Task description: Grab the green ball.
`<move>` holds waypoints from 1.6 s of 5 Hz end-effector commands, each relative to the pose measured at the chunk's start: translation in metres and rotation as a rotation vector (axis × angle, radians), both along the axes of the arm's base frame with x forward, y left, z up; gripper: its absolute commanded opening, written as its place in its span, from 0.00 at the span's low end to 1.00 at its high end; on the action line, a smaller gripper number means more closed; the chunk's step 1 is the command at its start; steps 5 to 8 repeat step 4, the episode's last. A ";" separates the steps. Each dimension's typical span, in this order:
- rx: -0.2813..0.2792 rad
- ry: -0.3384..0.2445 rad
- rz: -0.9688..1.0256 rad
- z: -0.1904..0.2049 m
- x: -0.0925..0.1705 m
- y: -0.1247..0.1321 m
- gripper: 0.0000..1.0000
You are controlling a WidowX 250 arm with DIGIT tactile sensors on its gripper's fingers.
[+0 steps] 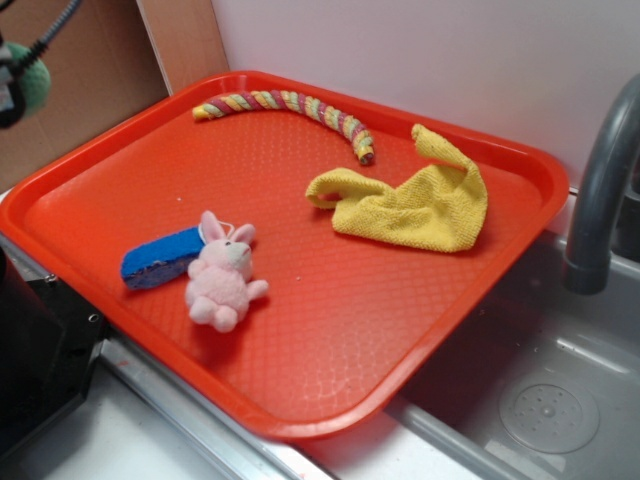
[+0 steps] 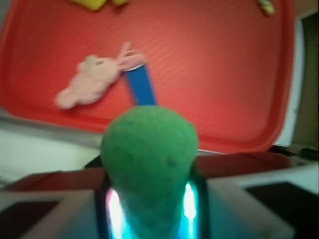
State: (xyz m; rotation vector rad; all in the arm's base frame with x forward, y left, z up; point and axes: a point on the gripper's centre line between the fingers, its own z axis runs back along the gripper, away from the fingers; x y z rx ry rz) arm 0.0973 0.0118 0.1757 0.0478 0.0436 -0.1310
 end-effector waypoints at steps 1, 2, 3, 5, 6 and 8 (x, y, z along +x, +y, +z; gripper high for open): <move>0.022 -0.021 0.078 0.001 0.026 -0.001 0.00; 0.029 -0.062 0.115 0.009 0.037 0.003 0.00; 0.026 -0.104 0.135 0.020 0.045 0.004 0.00; 0.021 -0.124 0.138 0.019 0.043 0.006 0.00; 0.021 -0.124 0.138 0.019 0.043 0.006 0.00; 0.021 -0.124 0.138 0.019 0.043 0.006 0.00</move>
